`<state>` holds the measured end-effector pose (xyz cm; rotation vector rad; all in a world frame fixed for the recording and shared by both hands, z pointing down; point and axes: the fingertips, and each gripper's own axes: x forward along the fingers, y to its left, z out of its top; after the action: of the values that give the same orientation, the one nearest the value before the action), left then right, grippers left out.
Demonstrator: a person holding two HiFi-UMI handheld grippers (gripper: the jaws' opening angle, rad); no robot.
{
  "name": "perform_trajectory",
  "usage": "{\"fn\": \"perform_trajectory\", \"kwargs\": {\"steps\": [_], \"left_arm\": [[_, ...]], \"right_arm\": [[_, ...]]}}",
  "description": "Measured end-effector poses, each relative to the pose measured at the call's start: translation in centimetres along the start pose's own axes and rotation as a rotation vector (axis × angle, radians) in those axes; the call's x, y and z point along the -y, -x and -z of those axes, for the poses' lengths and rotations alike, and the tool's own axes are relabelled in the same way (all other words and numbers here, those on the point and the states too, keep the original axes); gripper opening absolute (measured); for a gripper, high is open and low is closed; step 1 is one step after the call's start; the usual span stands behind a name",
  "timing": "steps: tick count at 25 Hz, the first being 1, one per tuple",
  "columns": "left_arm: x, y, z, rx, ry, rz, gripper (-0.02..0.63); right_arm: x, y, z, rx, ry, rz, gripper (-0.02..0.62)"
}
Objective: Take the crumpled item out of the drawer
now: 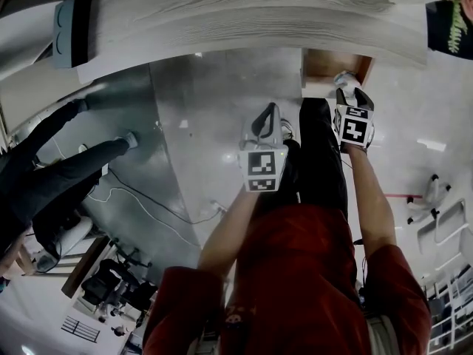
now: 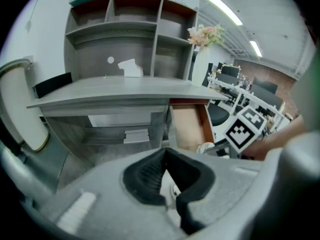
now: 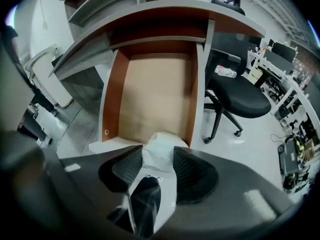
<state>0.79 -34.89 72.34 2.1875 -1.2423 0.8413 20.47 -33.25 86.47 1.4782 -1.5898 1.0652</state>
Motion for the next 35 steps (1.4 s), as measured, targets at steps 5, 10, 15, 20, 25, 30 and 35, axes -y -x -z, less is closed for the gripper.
{"fn": "perform_trajectory", "kwargs": {"steps": [5, 10, 15, 20, 25, 30, 35], "left_arm": [[0.2, 0.3, 0.0, 0.007, 0.005, 0.001, -0.002], [0.3, 0.9, -0.4, 0.022, 0.008, -0.006, -0.002], [0.2, 2.6, -0.7, 0.038, 0.012, -0.014, -0.002], [0.0, 4.8, -1.1, 0.069, 0.016, -0.024, -0.002], [-1.2, 7.4, -1.1, 0.106, 0.022, -0.028, -0.002], [0.0, 10.0, -1.5, 0.142, 0.028, -0.034, -0.002], [-0.6, 13.5, -1.3, 0.184, 0.033, -0.045, -0.002]], "right_arm": [[-0.1, 0.3, 0.0, 0.003, -0.008, -0.009, 0.107], [-0.5, 1.1, -0.1, 0.01, -0.009, -0.029, 0.075], [-1.2, 2.9, 0.2, 0.019, -0.009, -0.04, 0.071], [-2.0, 5.3, 0.1, 0.049, -0.008, -0.044, 0.071], [-4.2, 8.0, -0.2, 0.082, -0.001, -0.046, 0.071], [-4.5, 11.7, 0.1, 0.124, 0.025, -0.051, 0.071], [-6.3, 15.4, -0.3, 0.187, 0.062, -0.054, 0.071]]}}
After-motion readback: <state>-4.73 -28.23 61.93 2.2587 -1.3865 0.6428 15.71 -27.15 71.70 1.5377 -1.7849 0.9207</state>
